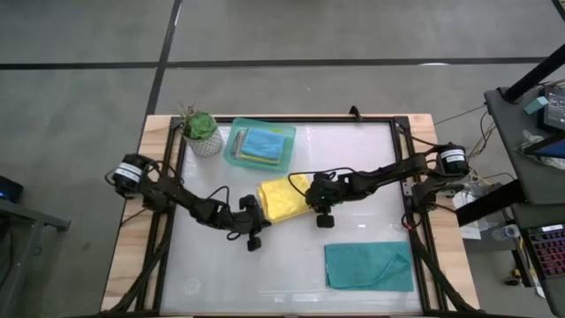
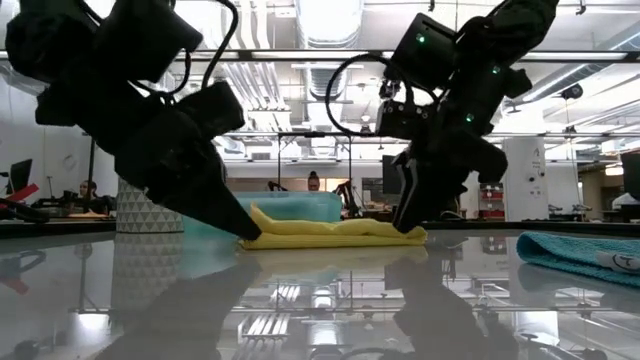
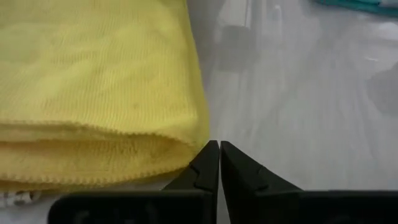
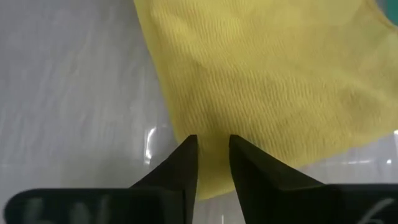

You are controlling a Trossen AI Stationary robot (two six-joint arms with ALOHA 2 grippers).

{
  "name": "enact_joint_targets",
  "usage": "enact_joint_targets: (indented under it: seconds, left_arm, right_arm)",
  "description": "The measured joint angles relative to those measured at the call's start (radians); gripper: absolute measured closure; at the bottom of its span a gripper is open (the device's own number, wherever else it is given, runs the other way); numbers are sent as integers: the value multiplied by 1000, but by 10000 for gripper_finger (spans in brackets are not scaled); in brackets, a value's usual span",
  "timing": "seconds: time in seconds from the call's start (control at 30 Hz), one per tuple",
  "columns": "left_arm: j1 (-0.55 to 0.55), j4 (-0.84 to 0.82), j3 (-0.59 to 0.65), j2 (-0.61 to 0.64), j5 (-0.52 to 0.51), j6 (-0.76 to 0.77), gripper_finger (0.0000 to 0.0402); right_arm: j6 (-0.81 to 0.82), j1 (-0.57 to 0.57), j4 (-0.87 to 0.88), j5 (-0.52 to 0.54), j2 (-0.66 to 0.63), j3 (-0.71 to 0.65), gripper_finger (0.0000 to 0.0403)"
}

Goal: Fold microfiber towels
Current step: Fold the yellow microfiber towel

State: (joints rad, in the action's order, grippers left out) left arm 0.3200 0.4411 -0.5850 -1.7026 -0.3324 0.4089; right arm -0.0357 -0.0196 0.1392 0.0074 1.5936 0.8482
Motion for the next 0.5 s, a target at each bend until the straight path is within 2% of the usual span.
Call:
enact_joint_targets:
  seconds: [0.3,0.5]
  left_arm:
    - [-8,7,-1,-47,-17,51,401]
    - [-9,-84,8,-12,-7,57,401]
  right_arm:
    - [-1,0,6,13,0,0,388]
    - [-7,0,80,21,-17,5,394]
